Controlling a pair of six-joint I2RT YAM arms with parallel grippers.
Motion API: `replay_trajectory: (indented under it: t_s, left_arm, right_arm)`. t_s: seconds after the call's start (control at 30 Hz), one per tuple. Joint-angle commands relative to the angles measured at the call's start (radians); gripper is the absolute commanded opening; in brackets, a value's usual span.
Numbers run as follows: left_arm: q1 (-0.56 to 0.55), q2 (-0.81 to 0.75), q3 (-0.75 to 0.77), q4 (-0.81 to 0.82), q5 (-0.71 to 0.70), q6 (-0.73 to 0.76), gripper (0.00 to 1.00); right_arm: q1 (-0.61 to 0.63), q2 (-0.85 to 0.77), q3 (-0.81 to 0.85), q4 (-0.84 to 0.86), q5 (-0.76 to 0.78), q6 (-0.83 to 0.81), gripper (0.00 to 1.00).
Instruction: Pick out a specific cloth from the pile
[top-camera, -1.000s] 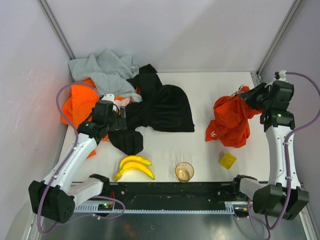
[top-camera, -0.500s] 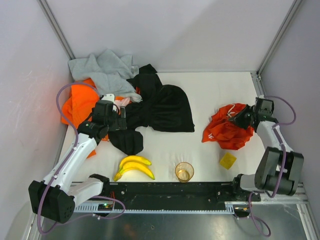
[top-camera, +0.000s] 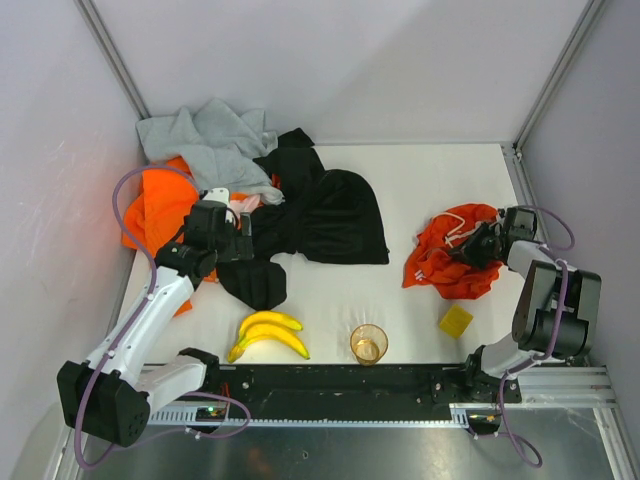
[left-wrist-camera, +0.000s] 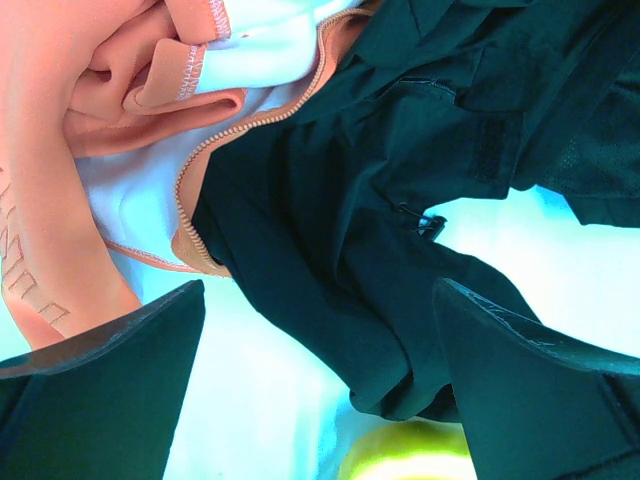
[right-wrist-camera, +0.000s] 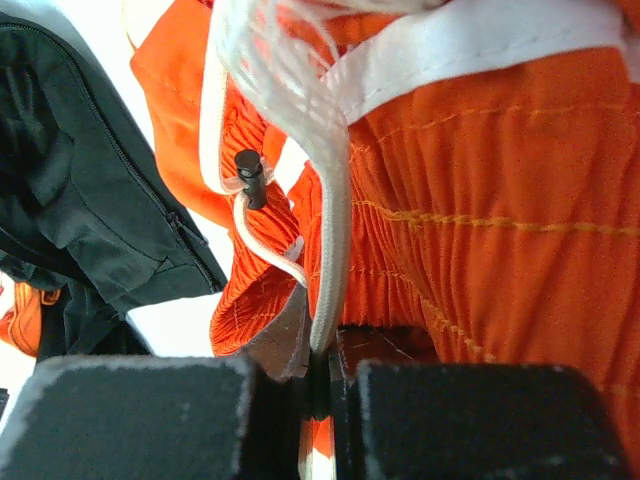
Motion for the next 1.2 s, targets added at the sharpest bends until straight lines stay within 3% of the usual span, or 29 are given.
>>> replay_trajectory:
  t_s: [0.0, 0.13, 0.3, 0.47, 0.83, 1.17]
  left_arm:
    - [-0.004, -0.012, -0.002, 0.025, -0.001, 0.021, 1.00]
    - [-0.005, -0.012, -0.003, 0.025, -0.001, 0.022, 1.00]
    - [-0.005, -0.012, -0.004, 0.025, 0.003, 0.021, 1.00]
    - [-0.004, -0.012, -0.003, 0.025, 0.010, 0.022, 1.00]
    - [-0.005, -0.013, -0.003, 0.025, 0.014, 0.022, 1.00]
    - [-0.005, -0.017, -0.003, 0.025, 0.013, 0.022, 1.00]
  right_arm:
    - [0.000, -0.051, -0.013, 0.001, -0.005, -0.036, 0.02]
    - [0.000, -0.101, -0.013, -0.024, 0.007, -0.049, 0.11]
    - [0.000, -0.178, -0.012, -0.065, 0.027, -0.061, 0.43]
    - [0.000, -0.249, -0.013, -0.099, 0.031, -0.069, 0.61]
    - [0.013, -0.398, -0.013, -0.128, -0.008, -0.050, 0.79]
    - [0.133, -0.412, -0.013, -0.089, 0.010, 0.008, 0.85]
